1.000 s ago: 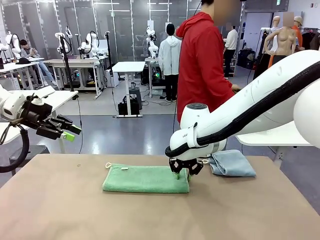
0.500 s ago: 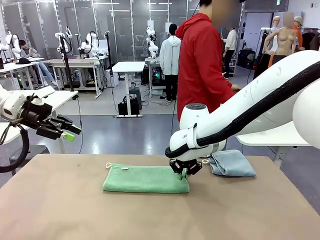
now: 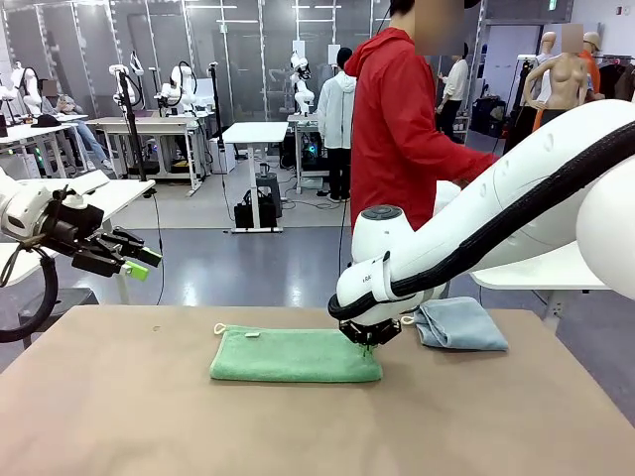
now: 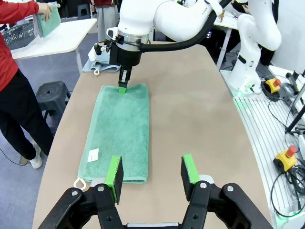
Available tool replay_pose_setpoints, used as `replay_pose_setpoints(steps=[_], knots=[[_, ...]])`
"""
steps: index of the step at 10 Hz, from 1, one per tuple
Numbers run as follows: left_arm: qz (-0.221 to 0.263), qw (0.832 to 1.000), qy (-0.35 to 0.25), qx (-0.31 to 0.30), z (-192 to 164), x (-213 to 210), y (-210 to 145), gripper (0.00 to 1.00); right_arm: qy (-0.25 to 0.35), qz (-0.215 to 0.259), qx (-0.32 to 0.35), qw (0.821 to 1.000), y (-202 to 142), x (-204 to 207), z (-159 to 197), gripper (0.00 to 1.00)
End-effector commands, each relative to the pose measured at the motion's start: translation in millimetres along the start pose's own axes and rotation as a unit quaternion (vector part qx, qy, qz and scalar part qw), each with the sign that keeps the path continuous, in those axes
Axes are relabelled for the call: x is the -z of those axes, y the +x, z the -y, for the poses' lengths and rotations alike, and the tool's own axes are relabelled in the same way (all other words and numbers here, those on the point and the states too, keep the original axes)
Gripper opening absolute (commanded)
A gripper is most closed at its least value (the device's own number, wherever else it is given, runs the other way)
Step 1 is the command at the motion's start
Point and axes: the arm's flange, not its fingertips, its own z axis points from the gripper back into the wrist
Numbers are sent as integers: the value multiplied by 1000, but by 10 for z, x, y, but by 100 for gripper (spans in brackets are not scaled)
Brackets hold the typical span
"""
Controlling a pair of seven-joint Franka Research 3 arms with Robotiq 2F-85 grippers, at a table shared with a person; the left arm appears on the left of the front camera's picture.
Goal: Fold the towels and place them in the basket.
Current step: When a person lays out a Towel with hook on the table, fold it in half twice.
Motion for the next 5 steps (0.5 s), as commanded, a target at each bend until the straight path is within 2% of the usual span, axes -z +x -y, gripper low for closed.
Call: replay_pose_setpoints(steps=[1,5], knots=[[1,1000,-5,-5,-14,-11,31,63,-25,-3,-9,1000,69,21,73,0],[1,1000,-5,-5,-14,-11,31,63,-28,-17,-44,998,178,-184,465,0]])
